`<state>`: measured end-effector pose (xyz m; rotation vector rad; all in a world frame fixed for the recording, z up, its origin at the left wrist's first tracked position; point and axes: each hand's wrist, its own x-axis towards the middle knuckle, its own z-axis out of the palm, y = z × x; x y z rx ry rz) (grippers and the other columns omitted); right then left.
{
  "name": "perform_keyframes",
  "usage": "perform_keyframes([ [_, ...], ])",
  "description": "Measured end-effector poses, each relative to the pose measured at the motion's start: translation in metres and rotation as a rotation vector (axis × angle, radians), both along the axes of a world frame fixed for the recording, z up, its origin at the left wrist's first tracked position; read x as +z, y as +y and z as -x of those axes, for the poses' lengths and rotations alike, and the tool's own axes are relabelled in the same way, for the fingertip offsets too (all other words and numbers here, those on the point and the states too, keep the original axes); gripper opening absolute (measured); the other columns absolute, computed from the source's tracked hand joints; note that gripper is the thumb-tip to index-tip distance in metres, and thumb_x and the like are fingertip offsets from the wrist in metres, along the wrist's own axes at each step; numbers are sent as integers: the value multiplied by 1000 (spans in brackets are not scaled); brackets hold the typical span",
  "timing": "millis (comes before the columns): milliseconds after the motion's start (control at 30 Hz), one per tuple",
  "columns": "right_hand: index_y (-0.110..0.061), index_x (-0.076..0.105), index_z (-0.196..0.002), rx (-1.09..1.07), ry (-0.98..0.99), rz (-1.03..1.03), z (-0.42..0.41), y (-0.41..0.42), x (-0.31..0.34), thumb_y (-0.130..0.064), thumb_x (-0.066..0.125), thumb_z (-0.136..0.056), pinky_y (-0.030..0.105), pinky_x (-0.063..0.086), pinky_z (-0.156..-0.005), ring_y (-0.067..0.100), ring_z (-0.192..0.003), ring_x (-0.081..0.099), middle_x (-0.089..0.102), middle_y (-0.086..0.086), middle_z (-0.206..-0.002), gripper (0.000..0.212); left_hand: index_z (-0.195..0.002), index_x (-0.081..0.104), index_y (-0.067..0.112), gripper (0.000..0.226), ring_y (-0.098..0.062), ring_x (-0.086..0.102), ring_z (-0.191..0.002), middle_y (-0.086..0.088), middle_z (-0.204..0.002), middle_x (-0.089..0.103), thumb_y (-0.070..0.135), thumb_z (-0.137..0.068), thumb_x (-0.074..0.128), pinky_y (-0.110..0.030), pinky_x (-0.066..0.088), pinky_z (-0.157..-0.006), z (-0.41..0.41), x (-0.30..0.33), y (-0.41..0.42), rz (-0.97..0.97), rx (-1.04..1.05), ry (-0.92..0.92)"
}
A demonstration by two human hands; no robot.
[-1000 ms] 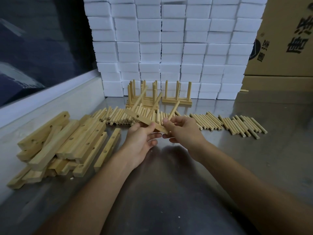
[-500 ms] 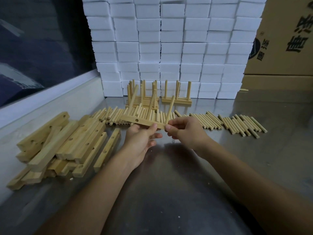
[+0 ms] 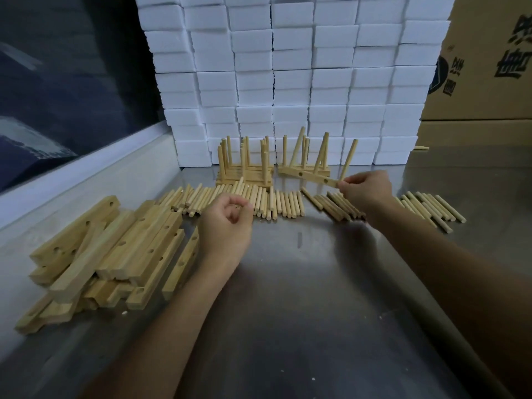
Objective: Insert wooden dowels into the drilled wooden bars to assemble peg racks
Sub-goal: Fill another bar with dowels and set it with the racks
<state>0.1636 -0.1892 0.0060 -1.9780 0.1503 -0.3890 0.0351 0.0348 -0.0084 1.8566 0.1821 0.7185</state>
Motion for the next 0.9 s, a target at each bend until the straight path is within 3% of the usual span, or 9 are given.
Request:
perform_keyframes([
  [100, -13, 73, -83, -47, -7, 78, -28, -3, 2, -18, 72, -89, 26, 52, -62, 11, -69, 61, 65, 0, -73, 8, -84, 58, 25, 11, -2, 44, -51, 10, -58, 48, 19, -91, 63, -17, 28, -46, 4, -2, 4, -566, 112, 14],
  [200, -8, 73, -82, -44, -19, 183, -52, -1, 1, -15, 72, -89, 23, 49, -57, 11, -65, 61, 65, 2, -70, 10, -89, 57, 26, 6, -3, 44, -61, 12, -71, 53, 25, -92, 61, -21, 24, -49, 7, -2, 8, -802, 190, 124],
  [400, -5, 75, -92, 22, 18, 351, -86, 7, -5, -14, 68, -91, 29, 53, -66, 15, -69, 63, 72, 9, -85, 11, -99, 63, 17, 17, -18, 44, -75, 3, -82, 49, 30, -92, 56, -33, 34, -66, 7, 6, 11, -990, 427, 372],
  [500, 0, 74, -97, 37, 40, 398, -97, 10, -9, -10, 66, -91, 41, 59, -83, 26, -85, 69, 73, 15, -95, 14, -109, 61, 17, 26, -26, 58, -99, -5, -106, 62, 32, -89, 53, -40, 41, -82, 7, 7, 12, -1043, 454, 536],
  [600, -2, 73, -97, 42, 66, 436, -102, 12, -10, -9, 66, -89, 43, 59, -85, 28, -87, 69, 73, 15, -94, 13, -113, 59, 16, 31, -28, 56, -109, -8, -117, 61, 33, -88, 52, -40, 40, -88, 8, 7, 11, -1064, 481, 640],
  [767, -2, 69, -95, -4, 86, 423, -99, 14, -8, -8, 65, -88, 41, 60, -82, 30, -87, 69, 70, 15, -92, 9, -101, 61, 17, 21, -28, 54, -109, -6, -112, 61, 29, -88, 50, -40, 38, -88, 9, 4, 9, -1105, 470, 650],
  [900, -3, 66, -100, -17, 86, 390, -89, 11, 1, -8, 64, -87, 43, 60, -82, 29, -86, 69, 70, 14, -93, 15, -110, 59, 18, 28, -28, 52, -110, -7, -116, 59, 30, -86, 52, -40, 38, -88, 9, 2, 10, -1133, 514, 623],
])
